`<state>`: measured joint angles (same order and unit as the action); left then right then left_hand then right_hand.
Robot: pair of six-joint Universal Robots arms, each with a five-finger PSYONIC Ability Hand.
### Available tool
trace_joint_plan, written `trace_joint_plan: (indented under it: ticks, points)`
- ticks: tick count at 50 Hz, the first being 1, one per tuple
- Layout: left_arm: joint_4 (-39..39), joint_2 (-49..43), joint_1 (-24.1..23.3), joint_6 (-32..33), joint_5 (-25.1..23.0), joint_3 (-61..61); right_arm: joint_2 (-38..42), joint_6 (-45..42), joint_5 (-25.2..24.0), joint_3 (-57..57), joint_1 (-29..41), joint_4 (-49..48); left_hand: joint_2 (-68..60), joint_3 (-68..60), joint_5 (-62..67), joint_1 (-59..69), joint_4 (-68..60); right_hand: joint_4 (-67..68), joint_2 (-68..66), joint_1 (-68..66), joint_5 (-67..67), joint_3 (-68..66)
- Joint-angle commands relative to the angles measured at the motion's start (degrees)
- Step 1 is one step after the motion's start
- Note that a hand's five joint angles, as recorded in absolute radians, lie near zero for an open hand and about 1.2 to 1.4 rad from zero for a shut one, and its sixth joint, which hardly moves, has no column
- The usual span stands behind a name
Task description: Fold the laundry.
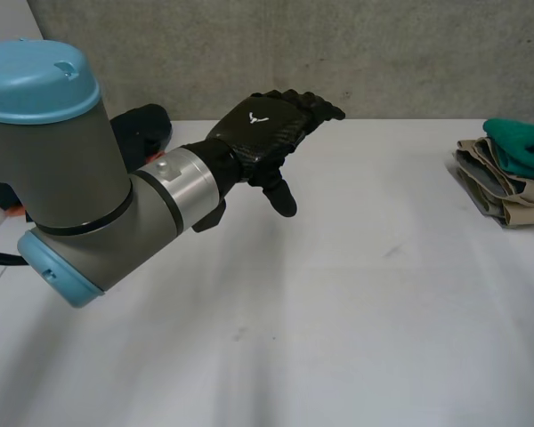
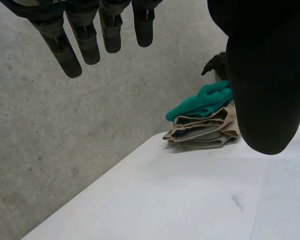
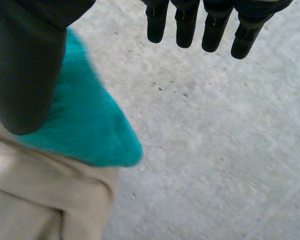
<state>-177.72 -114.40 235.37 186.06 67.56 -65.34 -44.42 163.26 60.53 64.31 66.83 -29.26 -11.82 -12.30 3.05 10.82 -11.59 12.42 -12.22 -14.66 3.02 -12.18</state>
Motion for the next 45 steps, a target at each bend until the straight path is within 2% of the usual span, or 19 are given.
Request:
trace_joint_plan:
  ticks: [1, 4, 7, 12, 14, 18, 21, 23, 25, 26, 29, 30, 32, 34, 41, 45]
  points:
    - [0.0, 0.9, -0.7, -0.1, -0.2, -0.4, -7.5, -0.8, 0.0, 1.3, -5.0, 11.1, -0.2, 0.2, -1.0, 1.2, -0.5, -2.4, 2.2, 4.7, -3.0, 2.2]
    - [0.0, 2.0, -0.9, -0.1, -0.2, -0.3, -10.0, -2.5, 1.2, -0.3, -6.7, 16.2, -0.1, 0.4, -1.2, 1.1, -0.3, -2.4, 2.2, 4.7, -3.0, 2.2]
    - [-0.1, 3.0, -1.1, -0.2, -0.2, -0.3, -12.9, -5.8, 6.2, -2.3, -8.0, 19.5, -0.1, 0.4, -1.2, 1.1, -0.3, -2.4, 2.2, 4.7, -3.0, 2.2]
    - [-0.3, 5.9, -1.5, -1.5, -0.2, 0.4, -18.6, -13.7, 18.6, -5.2, -7.1, 18.1, 0.1, 0.6, -1.3, 0.9, -0.1, -2.4, 2.2, 4.7, -3.0, 2.2]
    - [-0.7, 6.7, -1.3, -2.7, -0.2, 0.7, -19.9, -14.5, 19.7, -5.3, -5.5, 16.1, 0.1, 0.6, -1.3, 0.9, -0.1, -2.4, 2.2, 4.7, -3.0, 2.2]
    - [-2.8, 9.0, -0.8, -5.6, 0.4, 1.3, -21.8, -13.4, 18.0, -3.3, 5.0, 8.5, -0.2, 0.2, -1.0, 1.2, -0.5, -2.4, 2.2, 4.7, -3.0, 2.2]
    - [-5.0, 10.5, 0.3, -6.7, 3.1, 1.3, -24.0, -11.5, 14.2, 1.6, 13.6, 2.7, -0.4, 0.1, -0.8, 1.4, -0.6, -2.4, 2.2, 4.7, -3.0, 2.2]
    - [-5.7, 11.6, 3.2, -6.4, 6.8, 1.3, -25.6, -10.8, 12.0, 4.4, 16.5, 1.4, -0.7, -0.3, -0.5, 1.7, -1.0, -2.4, 2.2, 4.7, -3.0, 2.2]
    - [-5.9, 12.5, 6.3, -6.0, 9.8, 1.3, -27.6, -10.1, 7.4, 9.4, 20.9, 0.2, -1.1, -0.6, -0.1, 2.1, -1.3, -2.4, 2.2, 4.7, -3.0, 2.2]
    - [-5.9, 13.3, 10.0, -5.4, 12.1, 1.2, -28.3, -10.0, 5.9, 11.0, 22.3, 0.1, -0.9, -0.4, -0.3, 1.9, -1.2, -2.4, 2.2, 4.7, -3.0, 2.2]
    - [-5.8, 13.6, 16.2, -3.7, 15.0, 1.0, -29.3, -10.4, 1.9, 17.0, 27.9, 0.3, -0.9, -0.4, -0.3, 1.9, -1.2, -2.4, 2.2, 4.7, -3.0, 2.2]
    - [-5.8, 13.0, 20.3, -1.8, 15.8, 0.7, -29.2, -10.5, 1.2, 18.3, 29.2, 0.3, -0.9, -0.4, -0.3, 1.9, -1.2, -2.4, 2.2, 4.7, -3.0, 2.2]
    - [-5.6, 11.4, 23.4, 1.0, 15.9, 0.5, -29.1, -10.6, 1.2, 21.8, 32.4, 0.4, -0.9, -0.4, -0.3, 1.9, -1.2, -2.4, 2.2, 4.7, -3.0, 2.2]
    - [-5.6, 6.8, 27.2, 7.6, 15.8, 0.3, -29.1, -10.7, 1.8, 24.0, 33.4, 0.8, -0.8, -0.3, -0.5, 1.7, -1.0, -2.4, 2.2, 4.7, -3.0, 2.2]
    - [-6.6, -9.4, 31.8, 25.7, 14.4, 2.8, -28.3, -12.0, 5.6, 31.1, 35.2, 5.0, -0.2, 0.2, -1.0, 1.2, -0.5, -2.4, 2.2, 4.7, -3.0, 2.2]
    - [-9.2, -17.2, 34.1, 28.8, 10.4, 6.5, -27.9, -14.5, 6.0, 34.7, 35.5, 5.4, -0.2, 0.2, -1.0, 1.2, -0.5, -2.4, 2.2, 4.7, -3.0, 2.2]
